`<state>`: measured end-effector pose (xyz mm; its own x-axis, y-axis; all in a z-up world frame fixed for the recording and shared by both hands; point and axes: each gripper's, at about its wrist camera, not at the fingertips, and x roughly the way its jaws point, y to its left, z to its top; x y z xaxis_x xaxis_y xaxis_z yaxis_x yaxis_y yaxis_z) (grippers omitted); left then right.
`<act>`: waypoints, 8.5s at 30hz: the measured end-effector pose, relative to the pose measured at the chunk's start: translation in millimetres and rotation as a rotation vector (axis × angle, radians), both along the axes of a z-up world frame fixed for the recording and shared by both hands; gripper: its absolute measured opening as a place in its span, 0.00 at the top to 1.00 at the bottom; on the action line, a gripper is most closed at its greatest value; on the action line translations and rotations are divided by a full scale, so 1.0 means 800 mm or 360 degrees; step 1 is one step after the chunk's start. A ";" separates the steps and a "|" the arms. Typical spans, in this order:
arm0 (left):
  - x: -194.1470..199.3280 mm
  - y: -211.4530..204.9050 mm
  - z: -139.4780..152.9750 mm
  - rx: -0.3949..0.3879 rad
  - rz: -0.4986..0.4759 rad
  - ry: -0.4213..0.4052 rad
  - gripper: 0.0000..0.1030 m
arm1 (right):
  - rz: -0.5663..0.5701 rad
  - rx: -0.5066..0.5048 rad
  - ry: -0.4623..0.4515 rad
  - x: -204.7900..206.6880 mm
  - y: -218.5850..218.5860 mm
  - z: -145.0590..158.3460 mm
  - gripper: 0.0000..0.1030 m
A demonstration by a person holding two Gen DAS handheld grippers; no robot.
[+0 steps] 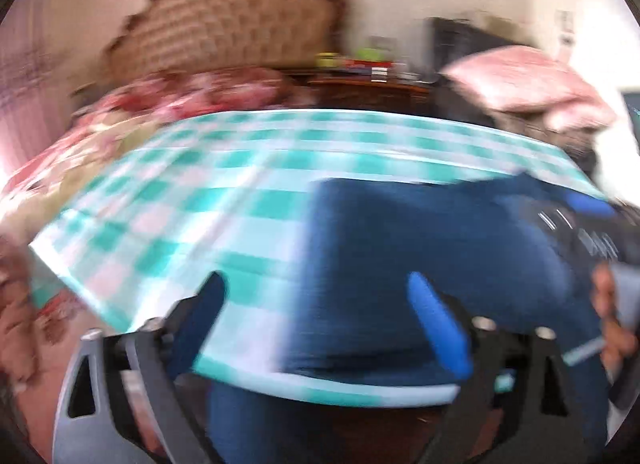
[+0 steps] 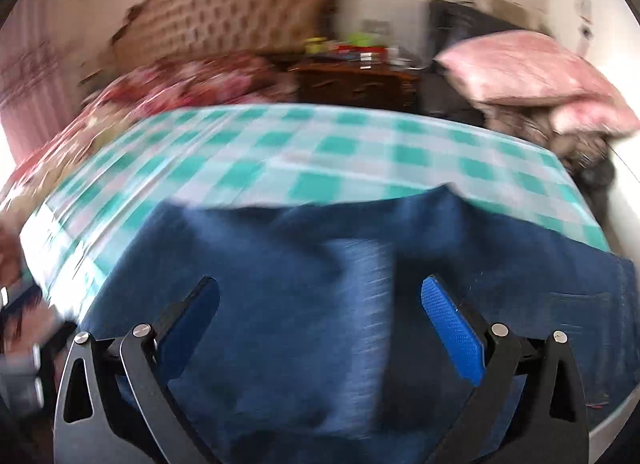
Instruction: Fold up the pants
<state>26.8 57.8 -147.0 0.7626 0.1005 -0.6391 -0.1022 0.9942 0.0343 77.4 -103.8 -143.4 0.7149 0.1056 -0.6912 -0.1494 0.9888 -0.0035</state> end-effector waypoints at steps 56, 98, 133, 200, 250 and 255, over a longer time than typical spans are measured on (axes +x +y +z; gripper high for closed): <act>0.073 0.035 -0.071 -0.0224 0.0018 0.0451 0.67 | 0.0161 -0.0094 0.0268 0.090 0.016 -0.061 0.72; -0.011 0.053 -0.079 -0.0442 -0.0015 0.0277 0.61 | -0.0119 -0.0279 0.0219 -0.011 -0.024 -0.067 0.42; 0.180 0.000 -0.065 -0.0251 -0.0209 0.0408 0.73 | -0.0155 -0.0379 0.0244 -0.002 -0.010 -0.052 0.33; 0.011 0.054 -0.074 -0.0463 -0.0032 0.0477 0.59 | -0.0255 -0.0253 0.0311 0.015 -0.045 -0.068 0.29; -0.019 0.003 0.009 -0.0242 -0.0277 0.0060 0.87 | 0.0686 -0.0304 0.0968 0.171 0.280 -0.042 0.77; -0.021 0.041 -0.007 -0.0667 -0.0154 0.0087 0.52 | 0.0683 -0.0180 0.0896 0.165 0.253 -0.021 0.90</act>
<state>10.3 90.7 -152.7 0.7195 -0.2467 -0.6492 -0.0173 0.9281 -0.3719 209.7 99.0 -160.2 0.1579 0.2035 -0.9663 -0.5346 0.8403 0.0896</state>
